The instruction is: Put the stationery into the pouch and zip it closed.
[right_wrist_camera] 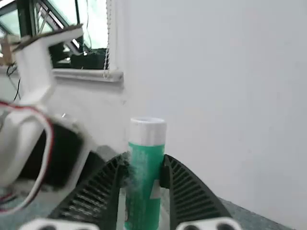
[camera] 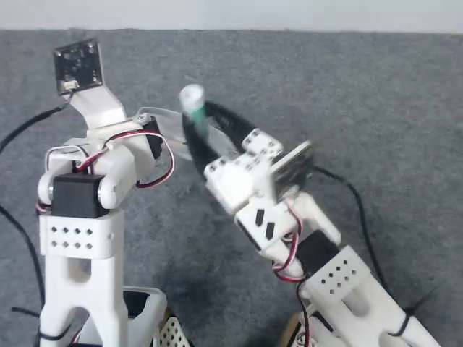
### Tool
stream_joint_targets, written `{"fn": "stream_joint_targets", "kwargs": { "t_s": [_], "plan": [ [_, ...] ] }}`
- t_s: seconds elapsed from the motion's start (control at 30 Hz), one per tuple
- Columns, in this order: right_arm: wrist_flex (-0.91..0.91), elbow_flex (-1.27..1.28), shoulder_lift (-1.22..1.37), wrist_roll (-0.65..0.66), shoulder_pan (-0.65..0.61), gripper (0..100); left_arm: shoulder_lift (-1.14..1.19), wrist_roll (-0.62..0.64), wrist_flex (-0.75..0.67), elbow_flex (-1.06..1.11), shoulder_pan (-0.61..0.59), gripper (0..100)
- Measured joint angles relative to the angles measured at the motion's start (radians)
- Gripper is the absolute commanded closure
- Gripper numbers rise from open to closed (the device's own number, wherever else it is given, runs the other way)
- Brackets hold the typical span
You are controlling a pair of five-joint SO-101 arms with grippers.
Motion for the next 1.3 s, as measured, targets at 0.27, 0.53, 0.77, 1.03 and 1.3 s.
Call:
{"fn": "stream_joint_targets", "kwargs": {
  "t_s": [0.27, 0.53, 0.77, 1.03, 1.3],
  "plan": [
    [-0.008, 0.074, -0.002, 0.282, -0.018, 99.2, 0.000, 0.000, 0.000, 0.025, -0.002, 99],
    [-0.009, 0.121, -0.021, 0.640, -0.021, 88.7, 0.000, 0.000, 0.000, 0.026, 0.003, 99],
    [-0.014, 0.158, -0.046, 0.671, -0.021, 76.8, 0.000, 0.000, 0.000, 0.026, 0.005, 99],
    [0.029, 0.163, -0.094, 0.675, -0.021, 78.0, 0.000, 0.000, 0.000, 0.026, 0.005, 99],
    [0.284, 0.166, -0.374, 0.677, -0.020, 78.3, 0.000, 0.000, 0.000, 0.026, -0.002, 99]
  ]
}}
